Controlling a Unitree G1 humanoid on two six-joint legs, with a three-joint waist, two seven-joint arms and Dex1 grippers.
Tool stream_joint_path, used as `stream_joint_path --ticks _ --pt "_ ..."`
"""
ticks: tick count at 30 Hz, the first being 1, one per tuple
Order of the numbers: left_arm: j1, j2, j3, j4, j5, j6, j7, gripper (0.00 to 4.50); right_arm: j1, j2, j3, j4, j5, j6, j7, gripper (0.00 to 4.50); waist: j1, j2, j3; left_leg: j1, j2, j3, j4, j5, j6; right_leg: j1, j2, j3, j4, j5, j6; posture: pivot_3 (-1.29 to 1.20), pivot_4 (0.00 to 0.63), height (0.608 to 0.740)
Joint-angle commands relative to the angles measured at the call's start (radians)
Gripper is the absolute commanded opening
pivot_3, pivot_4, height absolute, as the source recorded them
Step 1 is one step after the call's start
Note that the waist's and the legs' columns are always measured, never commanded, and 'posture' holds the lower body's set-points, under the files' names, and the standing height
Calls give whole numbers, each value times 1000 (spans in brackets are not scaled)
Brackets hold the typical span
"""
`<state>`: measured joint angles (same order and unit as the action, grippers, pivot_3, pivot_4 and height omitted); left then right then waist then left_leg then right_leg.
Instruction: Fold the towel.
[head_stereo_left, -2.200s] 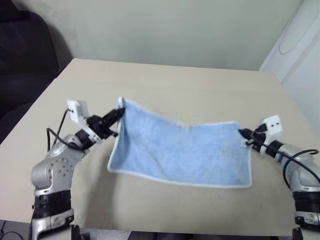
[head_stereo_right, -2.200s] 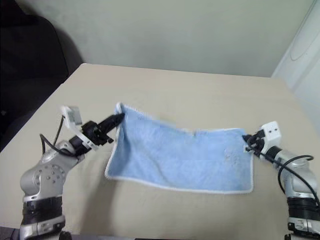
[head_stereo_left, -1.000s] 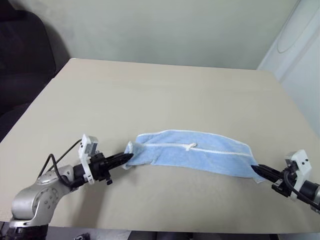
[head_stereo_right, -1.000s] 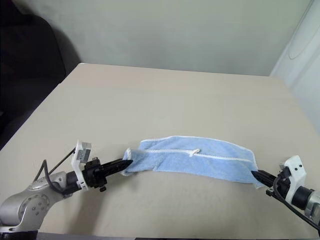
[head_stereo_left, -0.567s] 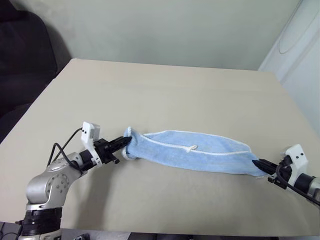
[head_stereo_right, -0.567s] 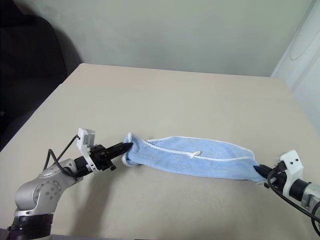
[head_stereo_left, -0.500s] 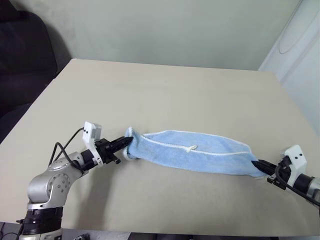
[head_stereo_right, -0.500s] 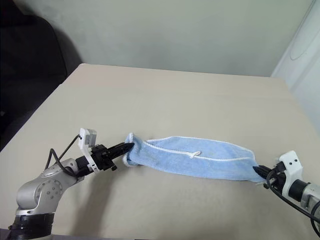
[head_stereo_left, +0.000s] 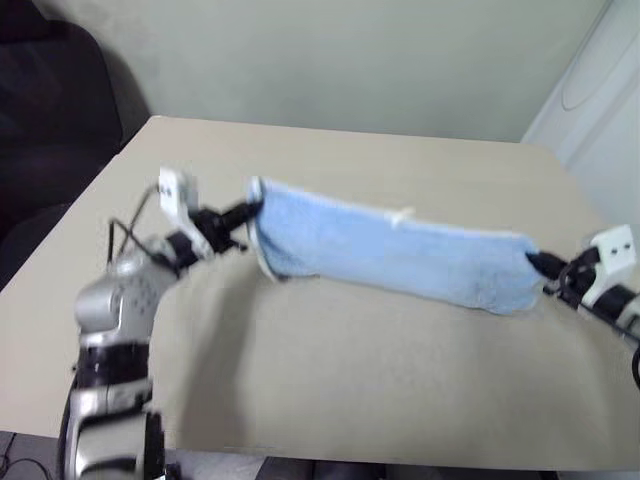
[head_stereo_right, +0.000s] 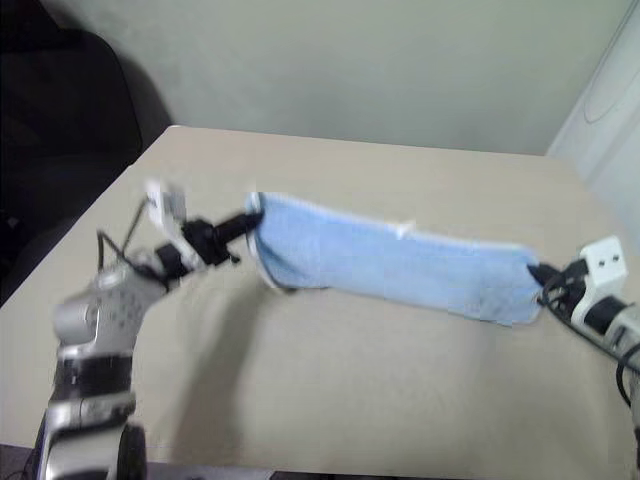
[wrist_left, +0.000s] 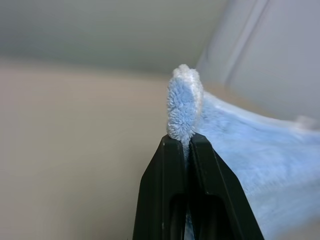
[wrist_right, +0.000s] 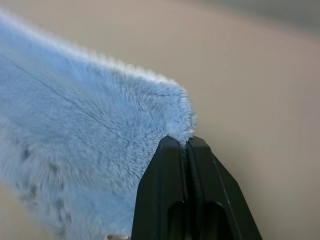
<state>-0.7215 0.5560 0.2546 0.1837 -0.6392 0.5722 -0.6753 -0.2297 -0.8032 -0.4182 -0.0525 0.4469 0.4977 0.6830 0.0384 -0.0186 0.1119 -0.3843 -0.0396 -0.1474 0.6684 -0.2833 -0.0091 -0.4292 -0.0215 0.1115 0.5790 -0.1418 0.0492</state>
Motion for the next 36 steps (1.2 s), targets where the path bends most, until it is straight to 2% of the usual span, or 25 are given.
stream_joint_path --ticks 1,2,4,7,9,16,18,22,24,32,36 --pt "-205 13 7 210 72 -154 -40 0 -174 -68 -14 121 -25 -66 -1 29 0 0 0 0 0 0 -2 1 -2 0 0 0 -2 0 1 0 150 740" --pt "-254 15 7 259 78 -177 -63 0 -222 -74 -10 150 -27 -78 -1 29 0 0 0 0 1 0 -2 5 -9 -1 1 0 -3 1 2 0 150 740" --pt "-300 25 1 319 89 -211 -118 0 -266 -82 -10 187 -27 -97 12 29 0 0 0 -1 1 -1 -5 6 -11 -1 0 0 -6 3 5 0 150 740" --pt "-276 45 7 321 76 -196 -193 0 -229 -90 -32 171 -10 -101 39 29 -1 1 -1 2 1 -2 -7 5 -10 1 1 -1 -6 3 6 0 150 740" --pt "-191 59 22 248 31 -128 -233 0 -141 -85 -67 112 21 -76 62 29 -1 1 -1 1 1 -2 -6 4 -8 1 1 -1 -7 3 6 0 150 740" --pt "334 128 63 -237 -142 114 -285 0 328 -23 -194 -208 166 74 143 29 -2 0 0 -3 1 -1 -3 -3 -6 -1 1 -1 -4 -2 2 0 150 740" --pt "477 158 83 -365 -200 176 -299 0 447 -13 -224 -267 192 105 171 29 -3 -1 0 -5 1 -1 -4 -5 -12 -3 1 -1 -4 -6 3 0 150 740" --pt "701 213 79 -515 -222 213 -332 0 573 -13 -245 -294 215 132 214 29 -7 1 0 -5 1 -1 -3 -6 -12 -3 2 1 -2 -24 2 0 150 740" --pt "766 220 66 -548 -214 209 -337 0 610 -23 -233 -294 204 127 241 29 -10 1 0 -6 1 -1 -3 -7 -11 -5 1 1 -2 -29 0 0 150 740" --pt "796 199 51 -580 -232 210 -300 0 588 -48 -201 -253 163 104 252 29 -11 2 -3 -8 1 -1 -2 -8 -11 -8 1 1 1 -27 -4 0 150 740" --pt "706 148 72 -497 -232 211 -215 0 516 -45 -180 -214 137 85 219 29 -10 2 -4 -3 0 0 -2 -11 -11 -7 1 1 7 -23 -10 0 150 740"
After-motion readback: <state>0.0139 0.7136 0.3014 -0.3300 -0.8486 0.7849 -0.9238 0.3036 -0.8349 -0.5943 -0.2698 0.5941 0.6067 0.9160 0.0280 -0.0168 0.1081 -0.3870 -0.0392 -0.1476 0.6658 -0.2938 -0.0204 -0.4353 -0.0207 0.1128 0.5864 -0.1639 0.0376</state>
